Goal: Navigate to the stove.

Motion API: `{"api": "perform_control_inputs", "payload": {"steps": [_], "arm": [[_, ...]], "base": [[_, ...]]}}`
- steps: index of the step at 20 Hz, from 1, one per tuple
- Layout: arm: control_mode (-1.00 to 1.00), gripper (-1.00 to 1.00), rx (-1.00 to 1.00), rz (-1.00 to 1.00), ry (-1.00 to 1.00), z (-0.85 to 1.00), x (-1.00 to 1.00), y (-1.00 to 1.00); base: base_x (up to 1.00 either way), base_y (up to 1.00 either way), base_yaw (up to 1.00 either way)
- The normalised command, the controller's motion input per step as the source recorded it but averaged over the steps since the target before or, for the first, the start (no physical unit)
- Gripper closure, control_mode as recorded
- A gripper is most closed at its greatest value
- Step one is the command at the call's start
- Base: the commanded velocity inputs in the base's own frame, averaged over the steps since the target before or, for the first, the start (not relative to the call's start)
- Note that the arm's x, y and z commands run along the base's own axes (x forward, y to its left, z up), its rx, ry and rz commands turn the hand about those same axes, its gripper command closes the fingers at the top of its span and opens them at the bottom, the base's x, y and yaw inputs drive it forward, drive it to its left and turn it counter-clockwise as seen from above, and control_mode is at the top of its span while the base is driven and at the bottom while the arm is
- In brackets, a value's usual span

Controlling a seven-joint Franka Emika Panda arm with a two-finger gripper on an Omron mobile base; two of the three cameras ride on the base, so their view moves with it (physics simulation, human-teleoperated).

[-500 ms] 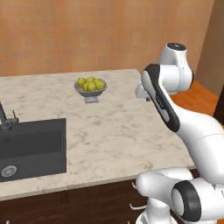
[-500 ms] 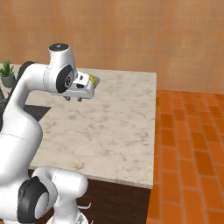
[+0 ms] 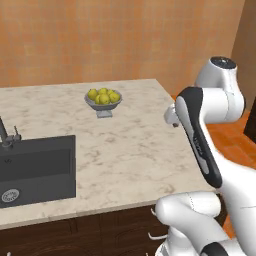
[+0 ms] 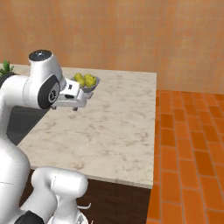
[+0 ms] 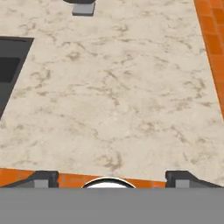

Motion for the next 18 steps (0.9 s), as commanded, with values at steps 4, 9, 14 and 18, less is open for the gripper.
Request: {"api": "perform_control_inputs", "payload": {"steps": [4,9,14,18], "arm": [[-1.0,-1.0,0.01,0.0,-0.12,0.01,-0.76,-0.01],[1.0,-1.0,0.01,0.0,-0.01,0.0,-0.09,-0.08],[1.0,-1.0,0.0,0.0,0.0,0.0,0.0,0.0],[1.0,-1.0,0.0,0.0,0.0,0.0,0.0,0.0]], "base": [[0.0,0.0,0.0],[-0.41,-0.63,-0.1],[-0.17,-0.64,-0.71],[0.0,-0.15,-0.97]]}}
